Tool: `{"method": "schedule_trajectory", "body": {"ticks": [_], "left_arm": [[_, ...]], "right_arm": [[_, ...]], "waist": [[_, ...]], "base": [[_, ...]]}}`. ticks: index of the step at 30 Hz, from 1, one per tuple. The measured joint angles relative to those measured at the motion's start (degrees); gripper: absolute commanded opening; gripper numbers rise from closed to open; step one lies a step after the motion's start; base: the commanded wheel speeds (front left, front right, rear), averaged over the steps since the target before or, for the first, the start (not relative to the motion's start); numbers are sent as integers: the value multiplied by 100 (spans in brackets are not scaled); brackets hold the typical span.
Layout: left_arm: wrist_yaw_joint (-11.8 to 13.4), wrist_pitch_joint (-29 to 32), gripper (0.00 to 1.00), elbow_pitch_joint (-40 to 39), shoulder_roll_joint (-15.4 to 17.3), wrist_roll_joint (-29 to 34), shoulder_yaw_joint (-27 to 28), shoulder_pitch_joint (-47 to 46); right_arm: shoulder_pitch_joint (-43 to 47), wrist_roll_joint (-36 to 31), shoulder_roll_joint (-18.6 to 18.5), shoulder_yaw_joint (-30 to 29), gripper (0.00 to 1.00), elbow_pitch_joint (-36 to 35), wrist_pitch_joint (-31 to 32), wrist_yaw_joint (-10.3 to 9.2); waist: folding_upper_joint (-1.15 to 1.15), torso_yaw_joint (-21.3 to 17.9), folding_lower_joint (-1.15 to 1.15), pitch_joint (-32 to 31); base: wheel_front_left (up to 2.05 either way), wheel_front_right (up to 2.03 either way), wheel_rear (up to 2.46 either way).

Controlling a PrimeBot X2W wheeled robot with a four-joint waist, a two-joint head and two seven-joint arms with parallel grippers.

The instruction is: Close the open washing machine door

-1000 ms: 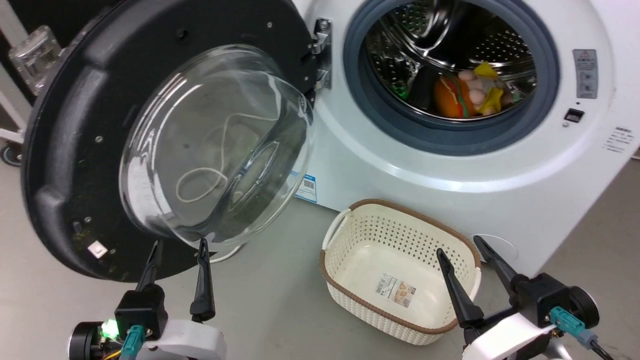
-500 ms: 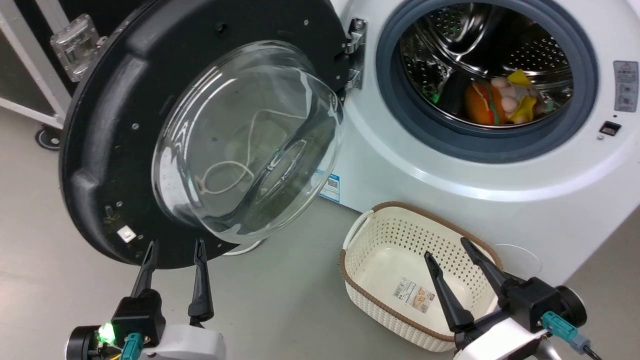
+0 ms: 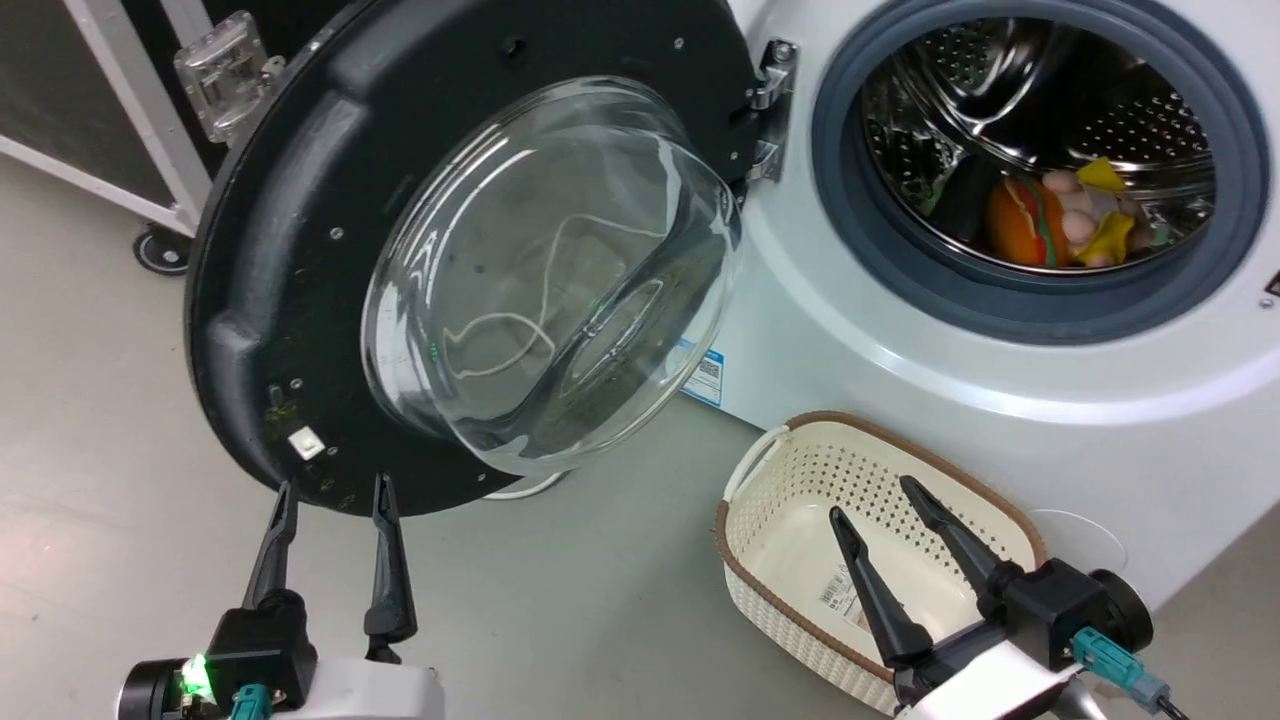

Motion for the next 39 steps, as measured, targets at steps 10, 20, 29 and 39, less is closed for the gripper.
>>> {"method": "schedule_trajectory", "body": {"ticks": [10, 20, 29, 39], "left_arm": [[-91, -119, 0, -40, -1, -185, 18, 25], [-711, -120, 0, -177, 426, -1166, 682, -773], [-734, 1686, 0, 666, 1005, -3791, 1945, -2507], [280, 3709, 0, 2170, 1178, -6133, 2948, -3737]], "right_arm": [[3, 41, -12, -42, 100, 20, -121, 0], [226, -35, -14, -399, 100, -182, -241, 0], [225, -71, -122, -354, 100, -370, -343, 0], [51, 30, -250, -222, 100, -403, -448, 0]], "waist": [[0, 249, 0, 21], [0, 481, 1, 232], [0, 334, 1, 598], [0, 85, 0, 933]], "base": [[0, 0, 0], [0, 0, 0], [0, 0, 0], [0, 0, 0]]}}
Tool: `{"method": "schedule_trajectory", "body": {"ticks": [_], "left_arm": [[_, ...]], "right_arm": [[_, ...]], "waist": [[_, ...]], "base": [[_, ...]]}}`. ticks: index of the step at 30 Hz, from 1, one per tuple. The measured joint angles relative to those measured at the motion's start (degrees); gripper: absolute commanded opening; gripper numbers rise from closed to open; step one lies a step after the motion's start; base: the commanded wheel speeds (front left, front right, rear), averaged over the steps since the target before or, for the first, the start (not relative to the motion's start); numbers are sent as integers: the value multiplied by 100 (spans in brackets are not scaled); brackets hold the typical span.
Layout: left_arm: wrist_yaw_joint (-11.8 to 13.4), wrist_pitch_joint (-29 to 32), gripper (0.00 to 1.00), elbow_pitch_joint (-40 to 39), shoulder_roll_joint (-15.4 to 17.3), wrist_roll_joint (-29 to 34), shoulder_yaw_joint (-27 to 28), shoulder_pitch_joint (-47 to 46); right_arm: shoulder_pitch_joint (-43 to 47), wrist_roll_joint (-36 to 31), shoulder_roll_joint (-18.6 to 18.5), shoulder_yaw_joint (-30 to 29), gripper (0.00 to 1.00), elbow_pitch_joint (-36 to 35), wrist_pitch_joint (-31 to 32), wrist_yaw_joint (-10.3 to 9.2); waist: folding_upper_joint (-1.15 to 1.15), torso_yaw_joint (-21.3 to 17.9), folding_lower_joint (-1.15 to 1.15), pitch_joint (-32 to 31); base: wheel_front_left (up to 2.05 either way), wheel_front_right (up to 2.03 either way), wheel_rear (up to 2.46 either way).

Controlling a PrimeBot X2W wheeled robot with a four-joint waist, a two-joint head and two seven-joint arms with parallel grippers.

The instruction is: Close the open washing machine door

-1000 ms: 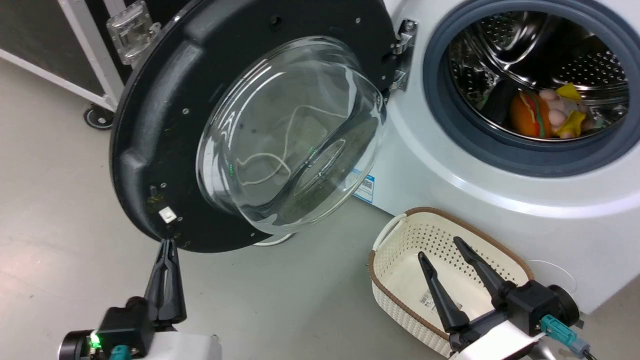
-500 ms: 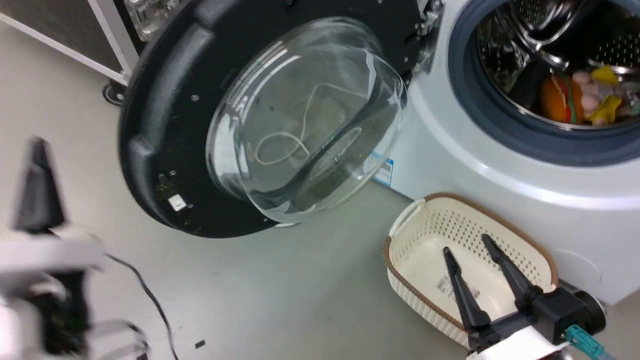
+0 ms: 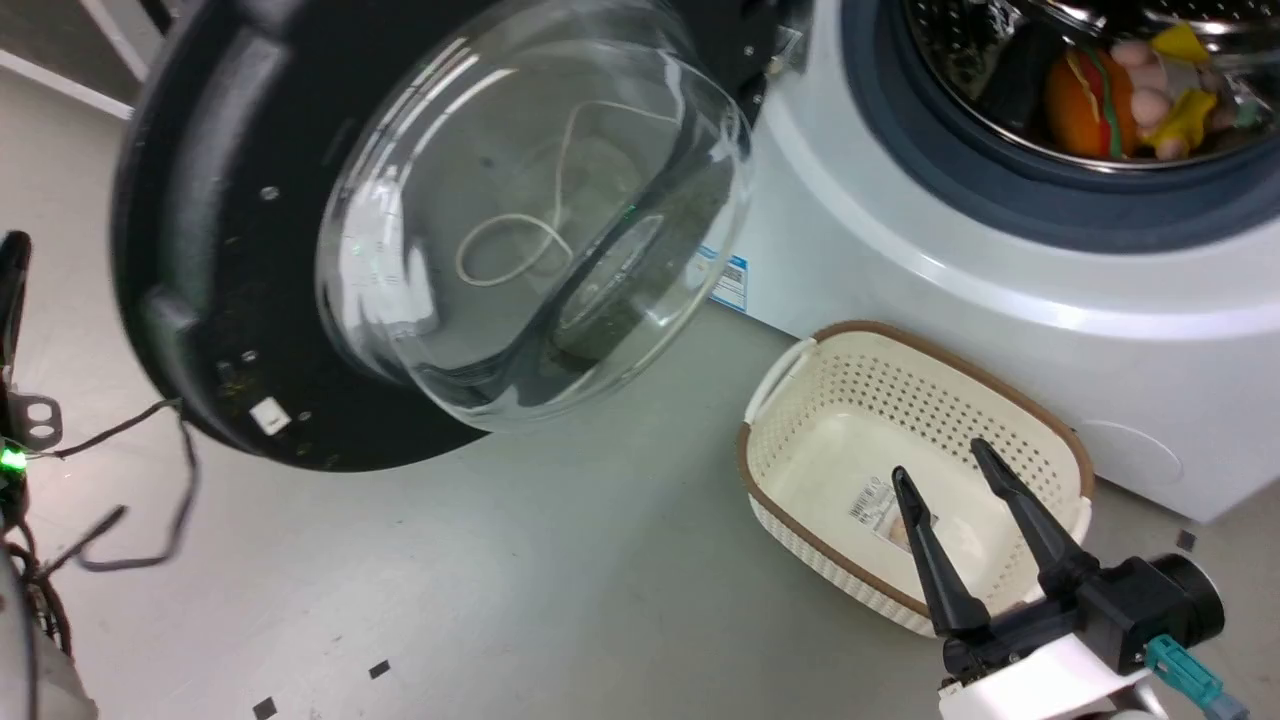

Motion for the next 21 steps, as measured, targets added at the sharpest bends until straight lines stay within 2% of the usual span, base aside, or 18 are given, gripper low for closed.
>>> {"method": "schedule_trajectory", "body": {"ticks": [6, 12, 15, 17, 21], "left_arm": [[85, 894, 0, 300, 53, -595, 37, -64], [-201, 1590, 0, 102, 44, -893, -89, 244], [-408, 2137, 0, -125, -146, -1240, -220, 564], [-450, 2553, 0, -333, -328, -1519, -323, 828], [-369, 3171, 0, -964, -770, -1930, -570, 1449]], "right_arm": [[-51, 10, -47, -12, 100, 2, -24, 0], [-49, 2, -68, -30, 100, 37, -24, 0], [-49, 2, -48, -70, 100, 69, -24, 0], [-48, -2, -9, -120, 100, 93, -24, 0], [-42, -132, 116, -300, 100, 119, -24, 0]], "waist": [[0, -181, 0, 70], [0, -275, 0, -5], [0, -308, 0, -111], [0, -331, 0, -208], [0, -397, -1, -448]], "base": [[0, 0, 0], [0, 0, 0], [0, 0, 0], [0, 0, 0], [0, 0, 0]]}}
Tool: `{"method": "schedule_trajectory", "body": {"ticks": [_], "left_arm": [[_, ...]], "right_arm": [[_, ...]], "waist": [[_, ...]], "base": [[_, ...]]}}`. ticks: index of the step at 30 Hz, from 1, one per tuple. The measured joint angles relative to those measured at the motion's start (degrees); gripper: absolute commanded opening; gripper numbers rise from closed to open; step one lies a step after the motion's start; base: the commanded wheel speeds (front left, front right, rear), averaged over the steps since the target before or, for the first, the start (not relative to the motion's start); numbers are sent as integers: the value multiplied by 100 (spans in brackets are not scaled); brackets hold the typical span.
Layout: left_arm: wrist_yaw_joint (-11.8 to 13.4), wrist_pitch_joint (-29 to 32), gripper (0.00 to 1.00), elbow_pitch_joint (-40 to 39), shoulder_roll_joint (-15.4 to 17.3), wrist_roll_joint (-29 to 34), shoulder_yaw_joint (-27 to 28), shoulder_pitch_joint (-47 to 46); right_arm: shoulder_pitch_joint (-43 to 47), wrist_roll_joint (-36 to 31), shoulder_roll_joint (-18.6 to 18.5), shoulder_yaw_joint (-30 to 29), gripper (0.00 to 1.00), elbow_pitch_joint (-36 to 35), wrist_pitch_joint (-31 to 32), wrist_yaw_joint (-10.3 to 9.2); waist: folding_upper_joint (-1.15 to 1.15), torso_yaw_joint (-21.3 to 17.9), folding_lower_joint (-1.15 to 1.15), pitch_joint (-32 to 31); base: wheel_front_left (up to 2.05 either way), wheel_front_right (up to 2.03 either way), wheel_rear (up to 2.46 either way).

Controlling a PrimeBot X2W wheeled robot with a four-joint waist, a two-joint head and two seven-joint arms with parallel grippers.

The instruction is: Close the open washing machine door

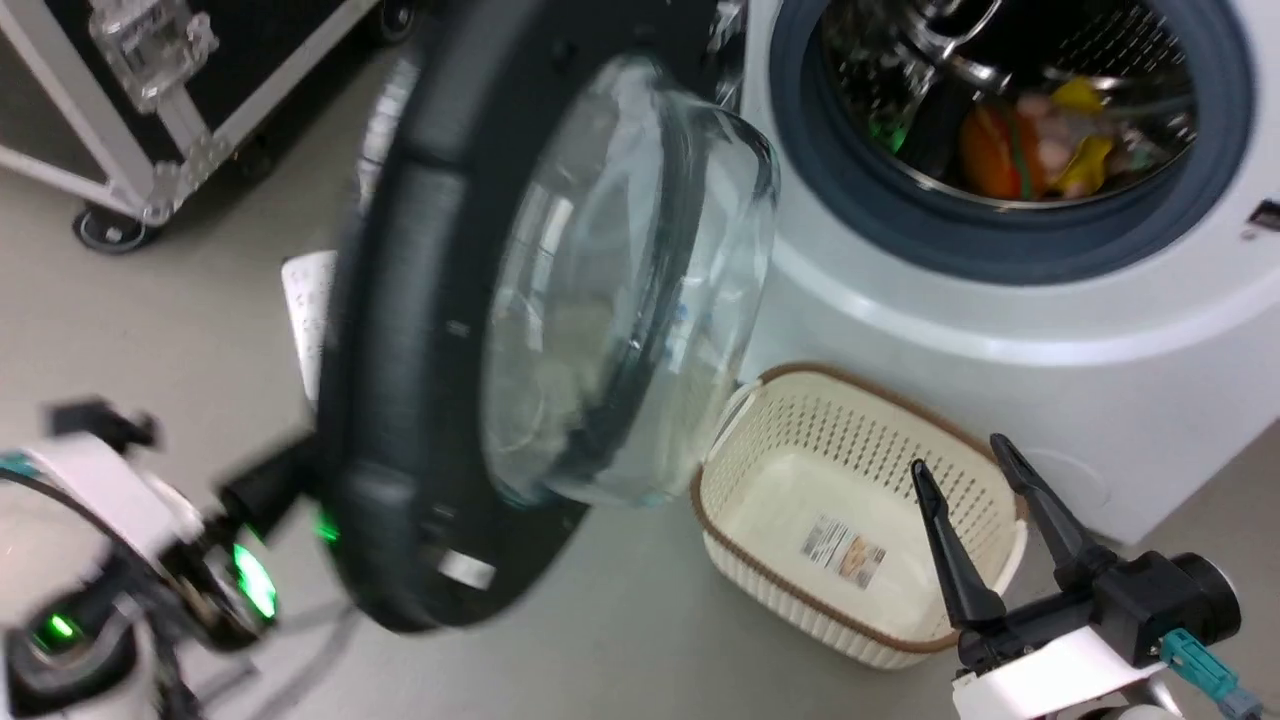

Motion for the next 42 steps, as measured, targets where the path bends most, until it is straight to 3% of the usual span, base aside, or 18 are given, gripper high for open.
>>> {"method": "schedule_trajectory", "body": {"ticks": [4, 9, 19, 28, 34, 42], "left_arm": [[109, 240, 0, -511, -238, -82, -356, 703], [102, -7, 0, -876, -348, -303, -926, 1413], [-303, -1755, 0, -639, -400, -1513, -2493, 1795], [-735, -2930, 0, -16, -411, -1942, -3454, 899], [-971, -4198, 0, 745, -404, -2147, -3795, -154], [-1161, -5494, 0, 1903, -422, -2553, -4172, -1619]], "right_arm": [[7, -97, 142, -189, 100, 19, 0, 0], [23, -176, 212, -342, 100, 15, 0, 0], [22, -207, 183, -627, 100, -69, -1, 0], [-55, -57, 172, -688, 100, -58, -1, 0], [-162, 42, 214, -619, 100, 21, 0, 0], [-218, 93, 289, -468, 100, 98, 0, 0]], "waist": [[0, -164, -1, -213], [0, -571, -1, -350], [0, -1729, 0, -183], [0, -2890, 1, 302], [0, -3601, 1, 607], [0, -4262, 1, 917]], "base": [[0, 0, 0], [0, 0, 0], [0, 0, 0], [0, 0, 0], [0, 0, 0], [0, 0, 0]]}}
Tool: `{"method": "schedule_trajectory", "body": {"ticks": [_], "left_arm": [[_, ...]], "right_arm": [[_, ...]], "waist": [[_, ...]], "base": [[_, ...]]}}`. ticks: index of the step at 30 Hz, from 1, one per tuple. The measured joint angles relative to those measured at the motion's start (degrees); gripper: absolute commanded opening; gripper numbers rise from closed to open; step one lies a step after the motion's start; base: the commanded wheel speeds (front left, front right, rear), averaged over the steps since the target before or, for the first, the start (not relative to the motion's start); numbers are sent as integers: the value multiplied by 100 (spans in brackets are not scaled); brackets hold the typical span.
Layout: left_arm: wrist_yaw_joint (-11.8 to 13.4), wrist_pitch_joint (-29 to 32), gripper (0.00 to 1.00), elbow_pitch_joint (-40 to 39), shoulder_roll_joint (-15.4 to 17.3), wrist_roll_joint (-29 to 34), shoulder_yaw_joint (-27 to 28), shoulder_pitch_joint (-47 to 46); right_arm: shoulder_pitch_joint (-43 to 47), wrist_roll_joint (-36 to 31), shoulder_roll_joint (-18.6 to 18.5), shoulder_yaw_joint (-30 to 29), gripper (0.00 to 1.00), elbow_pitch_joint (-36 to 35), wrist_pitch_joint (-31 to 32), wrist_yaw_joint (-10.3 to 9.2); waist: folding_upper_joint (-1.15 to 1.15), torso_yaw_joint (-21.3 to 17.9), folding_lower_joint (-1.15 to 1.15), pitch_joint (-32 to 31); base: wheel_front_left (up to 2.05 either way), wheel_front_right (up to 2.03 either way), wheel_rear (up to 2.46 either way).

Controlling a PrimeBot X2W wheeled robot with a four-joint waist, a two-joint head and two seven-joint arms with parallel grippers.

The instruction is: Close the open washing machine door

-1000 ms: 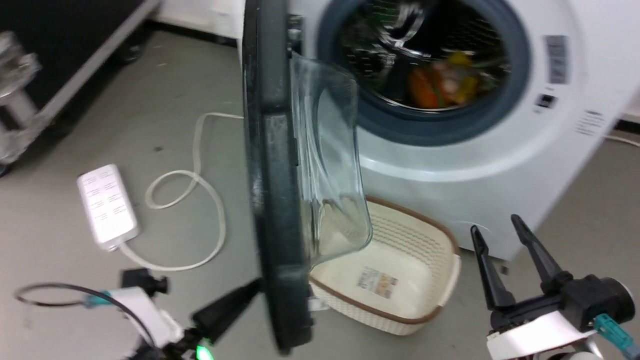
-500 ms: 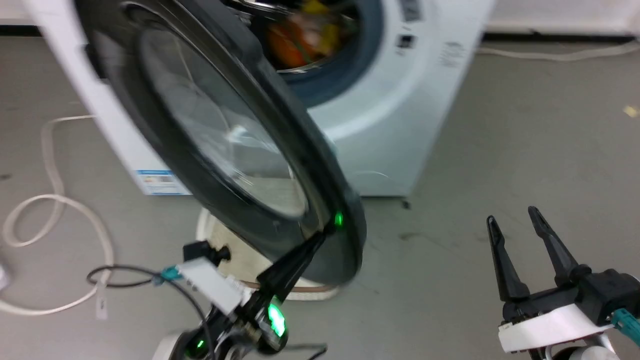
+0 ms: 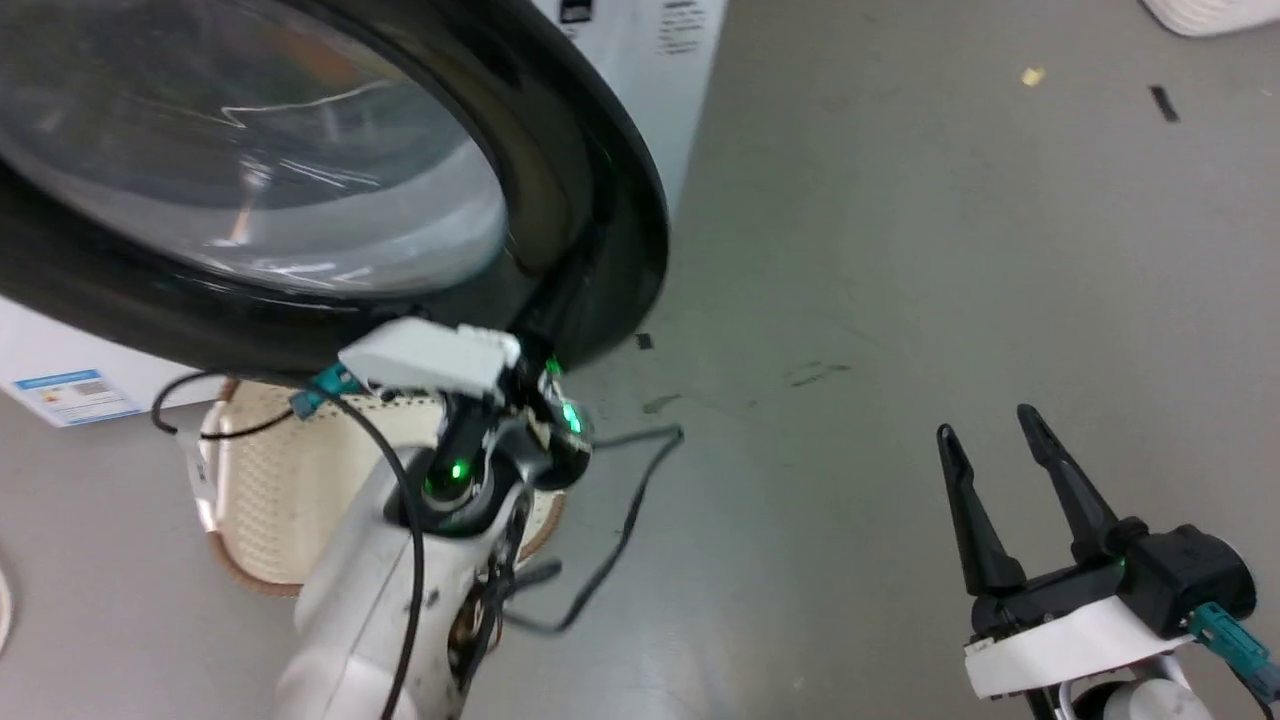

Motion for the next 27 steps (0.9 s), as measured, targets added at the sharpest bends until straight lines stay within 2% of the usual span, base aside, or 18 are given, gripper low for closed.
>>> {"method": "schedule_trajectory", "body": {"ticks": [4, 10, 14, 17, 18, 19, 20, 22, 25, 27], "left_arm": [[-31, -290, 0, 336, -1, -154, -113, -310], [-47, -287, 0, 27, 1, -62, -183, -184], [-47, -253, 0, -569, 102, 689, -359, 467], [-47, -512, 0, -1104, 385, 1438, -545, 1079], [-47, -673, 29, -1241, 538, 1752, -622, 1258], [-47, -890, 75, -1354, 702, 2126, -695, 1426], [-47, -1134, 100, -1423, 892, 2528, -784, 1570], [-47, -1586, 100, -1459, 1266, 3314, -907, 1840], [-40, -1812, 100, -1435, 1628, 4308, -911, 2186], [151, -1847, 100, -1499, 1729, 5177, -802, 2323]], "right_arm": [[1, -1, 15, 33, 100, 32, 0, 0], [5, 7, 27, 65, 100, -5, 0, 0], [31, 40, 24, 38, 100, -114, -1, 0], [133, 45, 5, 30, 100, -203, 0, 0], [166, 49, -4, 32, 100, -230, 0, 0], [204, 51, -13, 21, 100, -257, -1, 0], [238, 58, -25, 16, 100, -272, 0, 0], [305, 83, -66, 30, 100, -292, -1, 0], [417, 90, -130, 75, 100, -312, 0, 0], [480, 90, -166, 136, 100, -323, -1, 0]], "waist": [[0, -78, 0, 4], [0, 123, 0, -140], [0, 363, -1, -293], [0, 586, -1, -430], [0, 665, -2, -479], [0, 749, -1, -530], [0, 835, -2, -581], [0, 1014, -1, -687], [0, 1291, -2, -840], [0, 1476, -2, -935]], "base": [[0, 0, 0], [0, 0, 0], [0, 0, 0], [0, 0, 0], [0, 0, 0], [0, 0, 0], [0, 0, 0], [0, 0, 0], [0, 0, 0], [0, 0, 0]]}}
